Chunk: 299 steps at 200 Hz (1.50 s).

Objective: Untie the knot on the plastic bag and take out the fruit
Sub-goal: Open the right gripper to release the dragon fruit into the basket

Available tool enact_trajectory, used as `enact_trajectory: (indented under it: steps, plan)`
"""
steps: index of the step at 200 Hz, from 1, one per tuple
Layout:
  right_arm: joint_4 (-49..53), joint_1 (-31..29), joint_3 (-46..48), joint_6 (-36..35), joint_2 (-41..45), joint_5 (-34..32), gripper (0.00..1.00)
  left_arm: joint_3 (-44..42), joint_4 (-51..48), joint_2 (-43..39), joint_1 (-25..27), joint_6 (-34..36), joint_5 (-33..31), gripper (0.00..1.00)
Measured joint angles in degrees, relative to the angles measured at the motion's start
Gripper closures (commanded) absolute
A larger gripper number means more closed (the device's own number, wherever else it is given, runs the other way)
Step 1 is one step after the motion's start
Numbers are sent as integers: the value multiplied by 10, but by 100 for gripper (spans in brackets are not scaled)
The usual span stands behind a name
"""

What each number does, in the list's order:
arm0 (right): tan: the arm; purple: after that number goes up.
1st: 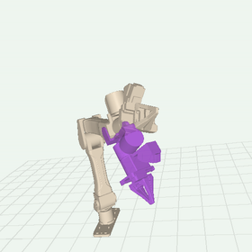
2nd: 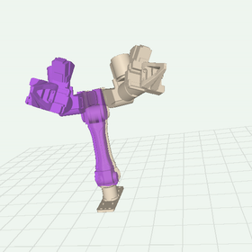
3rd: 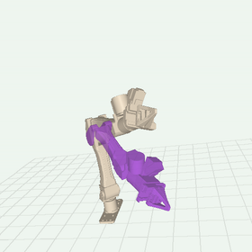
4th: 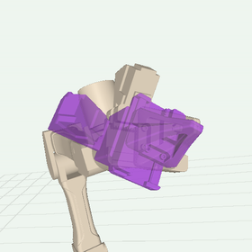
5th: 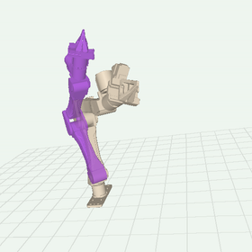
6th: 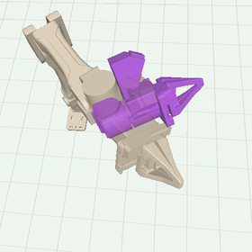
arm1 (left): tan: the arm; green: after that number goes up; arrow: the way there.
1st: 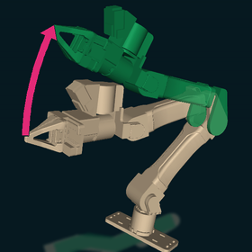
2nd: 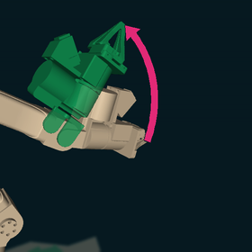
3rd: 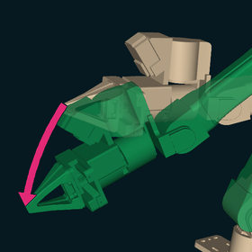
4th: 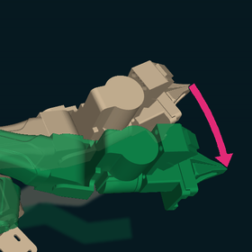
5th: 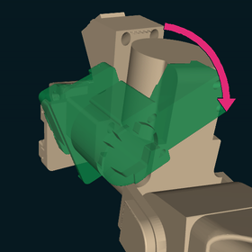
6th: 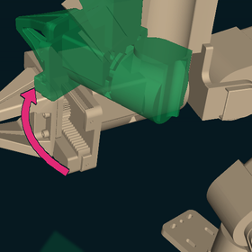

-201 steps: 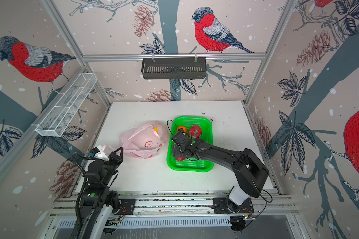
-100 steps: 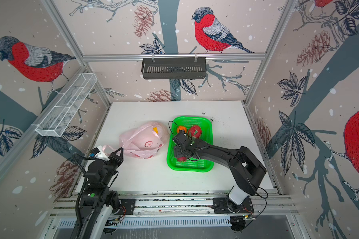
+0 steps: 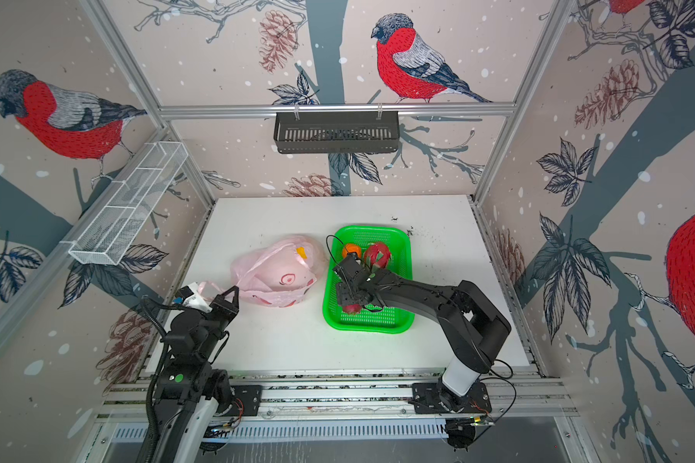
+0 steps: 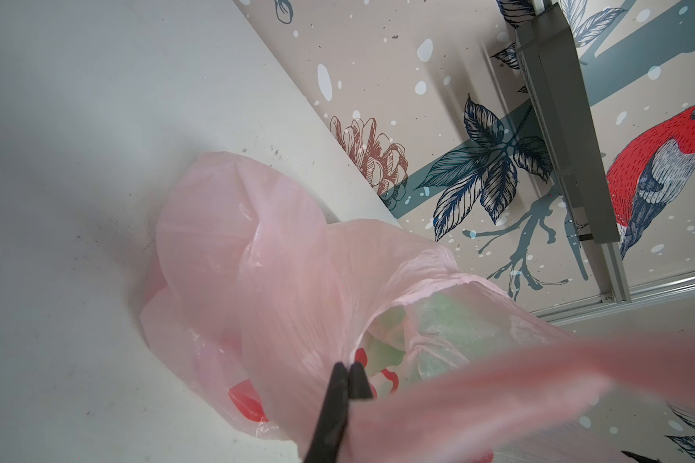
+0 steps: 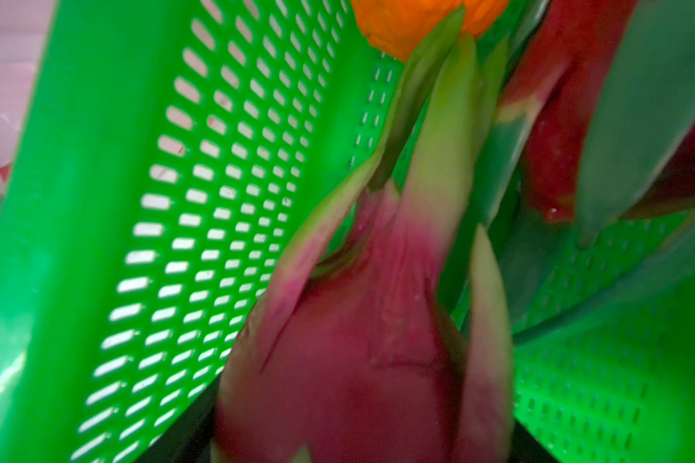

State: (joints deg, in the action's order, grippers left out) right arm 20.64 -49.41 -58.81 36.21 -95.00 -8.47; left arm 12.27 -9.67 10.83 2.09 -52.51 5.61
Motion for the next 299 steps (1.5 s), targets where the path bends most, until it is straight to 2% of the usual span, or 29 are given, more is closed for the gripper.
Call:
enact_trajectory:
  steps: [38,137,198,299]
  plan:
    - [0,1,0,0,0,2,21,-2,0,-1,0,0,0,100]
    - [-1,1,2,0,0,4,13,-2,0,-8,0,0,0,100]
    - [0,1,2,2,6,5,4,-2,0,-8,0,0,0,100]
    - [13,0,-15,2,34,-7,2,-2,0,-9,0,0,0,100]
